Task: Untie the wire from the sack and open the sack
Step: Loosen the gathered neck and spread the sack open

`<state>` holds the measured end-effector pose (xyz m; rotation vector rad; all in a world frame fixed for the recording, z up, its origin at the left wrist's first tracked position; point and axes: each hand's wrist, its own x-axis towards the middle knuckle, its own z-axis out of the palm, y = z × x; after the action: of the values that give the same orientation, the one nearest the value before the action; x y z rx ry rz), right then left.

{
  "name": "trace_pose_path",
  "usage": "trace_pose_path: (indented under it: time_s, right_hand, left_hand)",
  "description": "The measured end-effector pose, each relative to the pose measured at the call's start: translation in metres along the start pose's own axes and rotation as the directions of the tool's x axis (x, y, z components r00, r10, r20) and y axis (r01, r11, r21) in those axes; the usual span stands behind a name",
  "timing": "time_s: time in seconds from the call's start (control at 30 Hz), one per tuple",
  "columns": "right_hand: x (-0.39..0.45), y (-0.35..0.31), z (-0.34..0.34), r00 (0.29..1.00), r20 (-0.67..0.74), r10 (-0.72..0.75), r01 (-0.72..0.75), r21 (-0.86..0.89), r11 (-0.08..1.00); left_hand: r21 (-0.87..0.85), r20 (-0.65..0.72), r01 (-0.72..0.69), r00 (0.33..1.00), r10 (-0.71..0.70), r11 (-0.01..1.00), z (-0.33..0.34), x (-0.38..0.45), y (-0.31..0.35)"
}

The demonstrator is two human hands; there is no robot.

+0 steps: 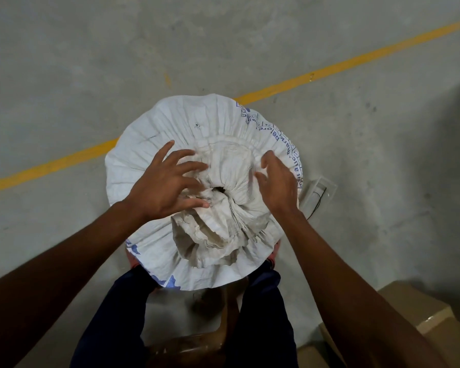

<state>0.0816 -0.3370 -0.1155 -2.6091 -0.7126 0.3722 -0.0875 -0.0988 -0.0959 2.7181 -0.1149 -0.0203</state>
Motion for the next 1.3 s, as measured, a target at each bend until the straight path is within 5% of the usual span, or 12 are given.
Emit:
trace_pose_path:
  time_s: [0.1, 0.17, 0.37, 0.67, 1.0, 1.1, 1.3]
  right_hand:
    - [-0.003, 0.001, 0.005, 0.922, 0.116, -0.370, 0.381, -0.087, 0.921]
    - [-0.004, 0.003, 0.009, 0.864, 0.190, -0.466, 0.487, -0.079, 0.870]
    - [-0.004, 0.015, -0.004, 0.784, 0.356, -0.509, 0.518, 0.077, 0.852]
    - [-0.002, 0.024, -0.007, 0.616, 0.538, -0.575, 0.705, -0.051, 0.708]
    - [0.023, 0.021, -0.006, 0.528, 0.520, -0.671, 0.842, -0.215, 0.495]
    - [0.020, 0.018, -0.006, 0.527, 0.521, -0.671, 0.839, -0.195, 0.508]
    - [0.010, 0.016, -0.006, 0.552, 0.585, -0.594, 0.805, -0.189, 0.562]
  left_hand:
    - [0.072, -0.005, -0.066, 0.998, 0.066, 0.995, 0.002, 0.005, 0.005]
    - [0.108, 0.012, -0.127, 0.992, 0.127, 0.986, 0.004, 0.007, 0.007]
    - [0.167, 0.142, -0.236, 0.967, 0.213, 0.957, 0.007, 0.004, 0.000]
    - [0.164, 0.289, -0.301, 0.925, 0.246, 0.940, 0.012, 0.005, -0.002]
    - [0.140, 0.476, -0.425, 0.821, 0.316, 0.894, -0.002, 0.015, -0.044]
    - [0.077, 0.524, -0.405, 0.794, 0.309, 0.911, -0.009, 0.013, -0.051]
    - [0.066, 0.462, -0.241, 0.867, 0.184, 0.968, -0.003, 0.004, -0.047]
